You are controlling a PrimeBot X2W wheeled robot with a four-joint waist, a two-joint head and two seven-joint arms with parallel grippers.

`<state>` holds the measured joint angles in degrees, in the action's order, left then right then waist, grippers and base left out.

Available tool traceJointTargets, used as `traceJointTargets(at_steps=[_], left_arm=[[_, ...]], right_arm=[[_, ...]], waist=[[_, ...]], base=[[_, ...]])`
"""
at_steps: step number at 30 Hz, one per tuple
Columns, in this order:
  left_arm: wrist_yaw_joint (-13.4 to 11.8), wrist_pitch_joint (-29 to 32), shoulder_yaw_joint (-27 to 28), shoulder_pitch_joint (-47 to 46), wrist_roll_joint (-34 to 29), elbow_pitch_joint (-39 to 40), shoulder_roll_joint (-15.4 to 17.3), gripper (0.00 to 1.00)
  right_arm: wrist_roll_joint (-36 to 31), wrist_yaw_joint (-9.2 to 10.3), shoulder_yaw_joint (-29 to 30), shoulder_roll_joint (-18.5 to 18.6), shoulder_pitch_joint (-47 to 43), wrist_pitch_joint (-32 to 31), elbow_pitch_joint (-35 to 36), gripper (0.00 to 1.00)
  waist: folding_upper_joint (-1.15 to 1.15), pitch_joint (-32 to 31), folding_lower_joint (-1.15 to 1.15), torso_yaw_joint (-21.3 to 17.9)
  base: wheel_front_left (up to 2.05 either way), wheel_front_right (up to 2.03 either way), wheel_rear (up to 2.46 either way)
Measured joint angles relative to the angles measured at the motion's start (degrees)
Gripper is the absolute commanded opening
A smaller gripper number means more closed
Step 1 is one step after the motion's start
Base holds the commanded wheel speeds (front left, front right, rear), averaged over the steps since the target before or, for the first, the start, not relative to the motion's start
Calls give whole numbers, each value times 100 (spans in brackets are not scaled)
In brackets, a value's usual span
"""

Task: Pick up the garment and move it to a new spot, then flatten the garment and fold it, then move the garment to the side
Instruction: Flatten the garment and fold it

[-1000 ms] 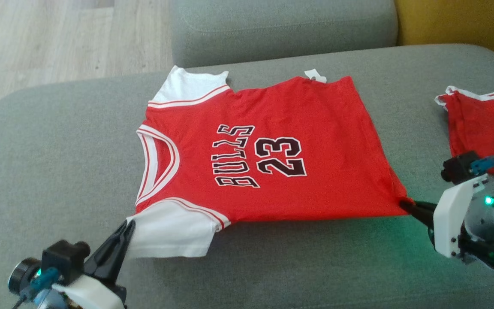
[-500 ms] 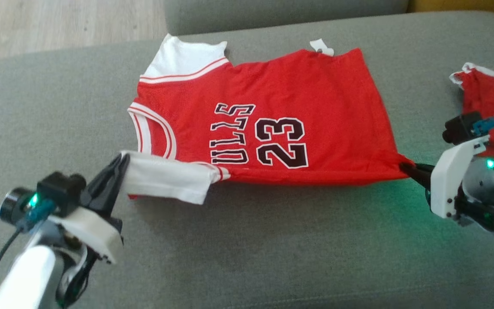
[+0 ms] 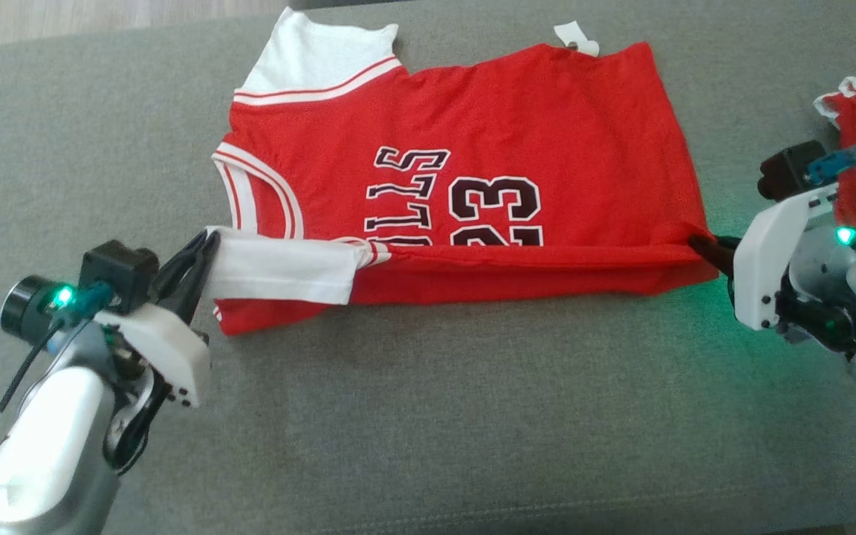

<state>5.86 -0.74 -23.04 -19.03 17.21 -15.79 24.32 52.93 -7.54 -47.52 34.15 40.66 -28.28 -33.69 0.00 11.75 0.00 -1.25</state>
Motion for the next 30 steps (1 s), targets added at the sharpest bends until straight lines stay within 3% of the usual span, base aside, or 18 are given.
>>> traceJointTargets(at_steps=[8,9,10,11,12,15,18,24,27,30], left_arm=[[26,-12,-201,-469,-52,-452,-180,0],[27,-12,-227,-537,-60,-521,-208,0],[25,-12,-240,-611,-75,-593,-245,22],[20,-37,-240,-680,-101,-675,-281,100],[8,-52,-240,-750,-111,-748,-313,100],[-345,-381,-75,-1081,-108,-1079,-531,100],[-630,-743,136,-1272,-74,-1270,-717,100],[-903,-1274,466,-1262,166,-1419,-993,100],[-1054,-1355,832,-1075,346,-1118,-1148,100],[-1198,-1356,1338,-622,397,-310,-1351,100]], right_arm=[[-76,0,-3,-121,292,0,-313,0],[-76,0,-1,-125,330,2,-372,43],[-104,0,16,-130,365,31,-427,100],[-141,0,37,-152,401,94,-483,100],[-198,0,59,-176,445,204,-548,100],[-481,0,401,-385,724,1072,-922,100],[-547,0,572,-548,910,1547,-1136,100],[-788,0,767,-692,881,2580,-1328,100],[-879,0,1046,-777,725,3297,-1298,100],[-1005,0,1439,-1024,426,3945,-1238,100]], waist=[[0,222,0,78],[0,242,0,88],[0,261,0,99],[0,279,0,108],[0,296,0,116],[0,332,0,146],[0,307,0,152],[0,178,0,134],[0,60,0,109],[0,-76,0,49]], base=[[0,0,0],[0,0,0],[0,0,0],[0,0,0],[0,0,0],[0,0,0],[0,0,0],[0,0,0],[0,0,0],[0,0,0]])
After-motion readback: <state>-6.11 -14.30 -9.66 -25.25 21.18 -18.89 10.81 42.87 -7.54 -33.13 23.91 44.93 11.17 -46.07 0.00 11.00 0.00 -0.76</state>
